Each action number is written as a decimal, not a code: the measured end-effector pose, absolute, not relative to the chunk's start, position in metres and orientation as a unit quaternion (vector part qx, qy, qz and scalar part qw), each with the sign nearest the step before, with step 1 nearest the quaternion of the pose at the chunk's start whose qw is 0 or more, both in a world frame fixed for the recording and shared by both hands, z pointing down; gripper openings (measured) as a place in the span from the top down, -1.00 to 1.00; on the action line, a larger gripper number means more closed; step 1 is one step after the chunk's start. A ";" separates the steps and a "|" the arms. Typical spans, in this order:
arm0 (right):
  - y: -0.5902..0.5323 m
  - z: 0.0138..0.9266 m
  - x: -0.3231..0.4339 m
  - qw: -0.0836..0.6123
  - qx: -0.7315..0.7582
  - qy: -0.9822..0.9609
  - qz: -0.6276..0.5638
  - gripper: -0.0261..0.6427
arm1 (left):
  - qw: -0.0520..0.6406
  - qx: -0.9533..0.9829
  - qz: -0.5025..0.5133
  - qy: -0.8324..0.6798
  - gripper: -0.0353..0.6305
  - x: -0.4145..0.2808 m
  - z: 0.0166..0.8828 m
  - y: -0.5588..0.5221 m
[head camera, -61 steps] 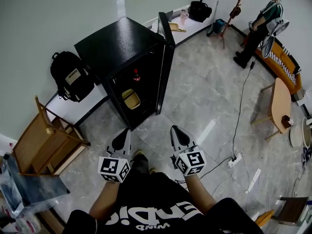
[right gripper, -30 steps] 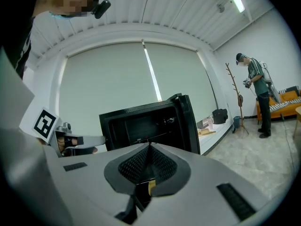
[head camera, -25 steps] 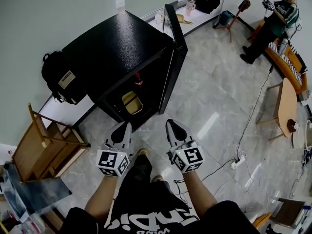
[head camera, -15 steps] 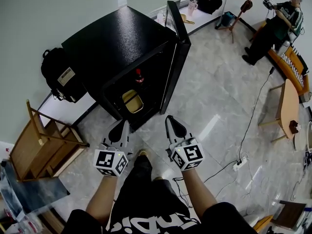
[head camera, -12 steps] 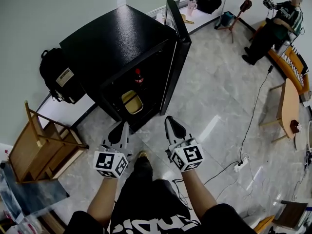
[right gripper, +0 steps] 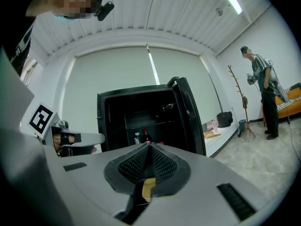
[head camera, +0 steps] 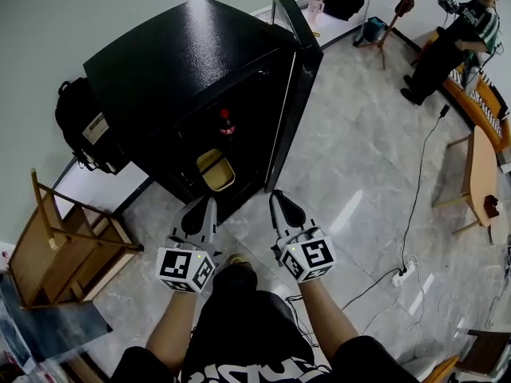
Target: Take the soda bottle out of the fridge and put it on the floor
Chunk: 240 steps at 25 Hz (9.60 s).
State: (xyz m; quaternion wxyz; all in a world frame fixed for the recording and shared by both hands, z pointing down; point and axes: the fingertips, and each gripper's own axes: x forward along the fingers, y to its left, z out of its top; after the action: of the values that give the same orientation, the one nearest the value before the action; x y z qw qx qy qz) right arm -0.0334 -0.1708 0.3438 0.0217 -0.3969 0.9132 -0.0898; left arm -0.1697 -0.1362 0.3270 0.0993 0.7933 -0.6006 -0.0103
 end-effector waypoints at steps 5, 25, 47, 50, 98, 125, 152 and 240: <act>-0.182 0.353 -0.040 0.029 -0.390 0.916 -0.082 0.84 | 0.097 0.794 -0.004 -0.600 0.88 -0.171 0.338 -0.145; -0.266 0.412 -0.105 0.001 -0.328 0.938 -0.116 -0.02 | 0.121 0.802 0.004 -0.585 0.88 -0.168 0.363 -0.169; -0.419 0.515 -0.215 -0.053 -0.314 0.941 -0.112 -0.05 | 0.178 0.794 0.015 -0.581 0.88 -0.180 0.424 -0.209; -0.427 0.527 -0.224 -0.063 -0.309 0.943 -0.110 -0.05 | 0.181 0.790 0.016 -0.586 0.88 -0.185 0.429 -0.212; -0.315 0.687 0.000 -0.033 -0.399 0.915 -0.055 -0.04 | 0.140 0.889 0.030 -0.435 0.88 -0.062 0.667 -0.180; -0.298 0.888 0.085 -0.047 -0.425 0.903 -0.038 -0.04 | 0.145 0.925 0.031 -0.349 0.88 -0.011 0.837 -0.178; -0.272 1.104 0.127 -0.081 -0.488 0.863 -0.101 -0.04 | 0.177 0.940 0.059 -0.284 0.88 0.010 0.967 -0.146; -0.174 0.254 0.112 -0.014 -0.496 0.860 -0.115 0.26 | 0.176 0.935 0.050 -0.302 0.88 0.005 0.233 -0.153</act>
State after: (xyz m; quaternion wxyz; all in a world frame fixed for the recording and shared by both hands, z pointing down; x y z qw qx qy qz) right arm 0.1116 -0.1744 0.2541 -0.0141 -0.4962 0.8604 -0.1151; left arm 0.0049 -0.1534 0.2327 0.1762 0.9354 -0.3025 0.0501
